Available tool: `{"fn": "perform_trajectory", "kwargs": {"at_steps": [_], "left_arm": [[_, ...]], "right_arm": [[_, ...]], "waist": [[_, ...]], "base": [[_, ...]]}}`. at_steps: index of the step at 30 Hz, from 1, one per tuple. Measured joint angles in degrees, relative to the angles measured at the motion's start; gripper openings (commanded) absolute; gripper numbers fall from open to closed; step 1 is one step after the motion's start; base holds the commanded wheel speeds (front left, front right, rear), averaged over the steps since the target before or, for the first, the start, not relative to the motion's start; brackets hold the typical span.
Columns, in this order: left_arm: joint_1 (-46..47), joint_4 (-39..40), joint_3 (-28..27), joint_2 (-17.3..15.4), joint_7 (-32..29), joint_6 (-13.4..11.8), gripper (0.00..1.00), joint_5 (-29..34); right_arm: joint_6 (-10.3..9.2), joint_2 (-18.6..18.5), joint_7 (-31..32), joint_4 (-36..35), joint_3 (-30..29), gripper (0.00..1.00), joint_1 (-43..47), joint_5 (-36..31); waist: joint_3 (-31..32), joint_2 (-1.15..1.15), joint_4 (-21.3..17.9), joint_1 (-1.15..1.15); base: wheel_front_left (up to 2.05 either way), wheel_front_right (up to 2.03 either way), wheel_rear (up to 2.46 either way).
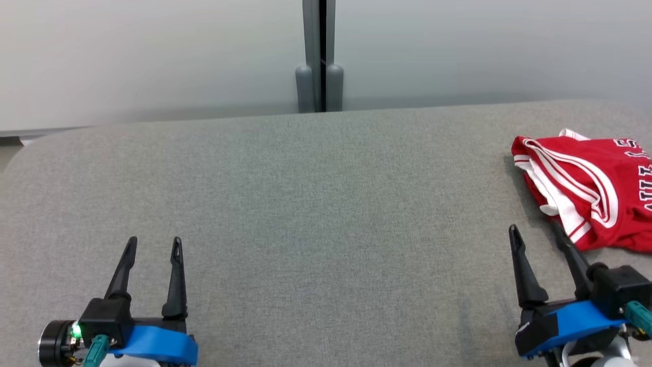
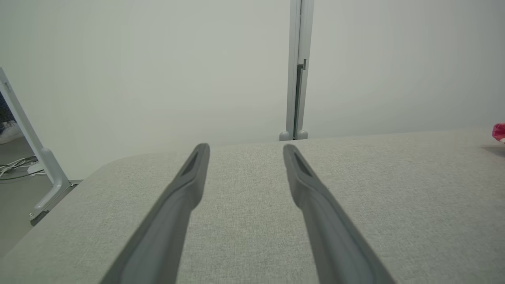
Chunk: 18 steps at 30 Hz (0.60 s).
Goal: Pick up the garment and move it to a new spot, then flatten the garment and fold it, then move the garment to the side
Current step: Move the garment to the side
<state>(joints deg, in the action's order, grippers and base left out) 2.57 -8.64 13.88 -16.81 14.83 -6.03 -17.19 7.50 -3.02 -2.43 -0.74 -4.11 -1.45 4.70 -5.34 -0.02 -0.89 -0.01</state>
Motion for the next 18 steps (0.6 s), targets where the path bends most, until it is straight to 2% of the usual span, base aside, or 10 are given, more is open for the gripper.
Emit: {"fn": "perform_trajectory", "kwargs": {"at_steps": [10,18], "left_arm": [[-4.4,-1.2,0.7,-0.6,0.1,1.1,1.00,-0.4],[-5.0,-1.7,0.9,-0.6,0.1,2.0,1.00,-1.2]], "right_arm": [[-0.01,0.1,2.0,-2.9,1.1,1.00,6.4,1.0],[-0.01,0.1,2.8,-5.1,0.8,1.00,8.8,1.0]], "waist": [[5.1,0.01,-0.6,0.00],[6.3,0.02,-0.9,0.01]], "base": [[0.00,0.00,0.00],[0.00,0.00,0.00]]}}
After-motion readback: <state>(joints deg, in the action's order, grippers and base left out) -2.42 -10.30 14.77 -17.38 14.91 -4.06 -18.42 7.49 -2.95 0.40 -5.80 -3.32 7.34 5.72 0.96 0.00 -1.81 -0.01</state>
